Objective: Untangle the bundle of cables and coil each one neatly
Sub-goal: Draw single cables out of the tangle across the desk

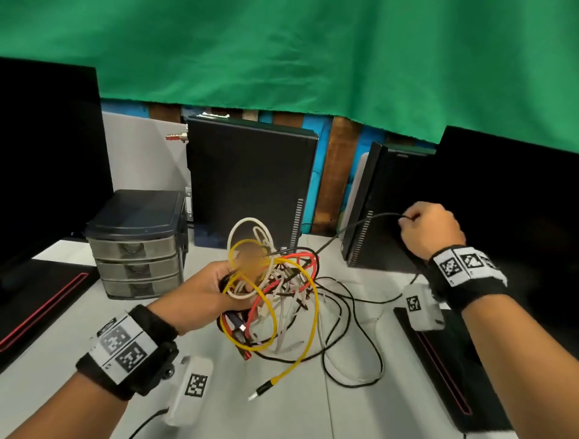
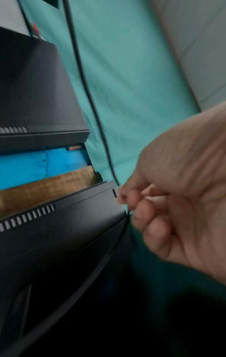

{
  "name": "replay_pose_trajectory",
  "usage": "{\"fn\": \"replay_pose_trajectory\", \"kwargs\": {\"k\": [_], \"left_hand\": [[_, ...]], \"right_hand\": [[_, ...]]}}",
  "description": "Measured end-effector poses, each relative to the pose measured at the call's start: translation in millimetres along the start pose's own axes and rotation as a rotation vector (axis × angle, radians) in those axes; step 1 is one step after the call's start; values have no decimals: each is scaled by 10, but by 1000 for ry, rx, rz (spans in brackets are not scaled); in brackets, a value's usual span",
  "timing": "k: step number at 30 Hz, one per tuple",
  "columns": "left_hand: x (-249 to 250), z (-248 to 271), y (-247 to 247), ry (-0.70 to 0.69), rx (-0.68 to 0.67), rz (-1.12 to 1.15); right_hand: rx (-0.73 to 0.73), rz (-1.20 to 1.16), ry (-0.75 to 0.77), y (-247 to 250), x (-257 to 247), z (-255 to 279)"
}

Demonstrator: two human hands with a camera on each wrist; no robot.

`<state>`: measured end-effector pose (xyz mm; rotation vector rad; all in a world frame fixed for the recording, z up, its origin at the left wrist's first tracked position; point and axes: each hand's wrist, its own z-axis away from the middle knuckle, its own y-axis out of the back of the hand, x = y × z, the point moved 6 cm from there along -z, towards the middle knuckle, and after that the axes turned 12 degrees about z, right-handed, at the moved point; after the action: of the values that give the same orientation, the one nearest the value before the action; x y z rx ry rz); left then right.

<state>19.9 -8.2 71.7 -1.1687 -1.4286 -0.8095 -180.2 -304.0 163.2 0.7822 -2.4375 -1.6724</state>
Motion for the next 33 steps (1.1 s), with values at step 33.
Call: {"fn": "replay_pose_trajectory", "kwargs": {"k": [33], "left_hand": [[-11,3,-44,34,149,17]], "right_hand": [[-111,289,338,22,-569,374]]}}
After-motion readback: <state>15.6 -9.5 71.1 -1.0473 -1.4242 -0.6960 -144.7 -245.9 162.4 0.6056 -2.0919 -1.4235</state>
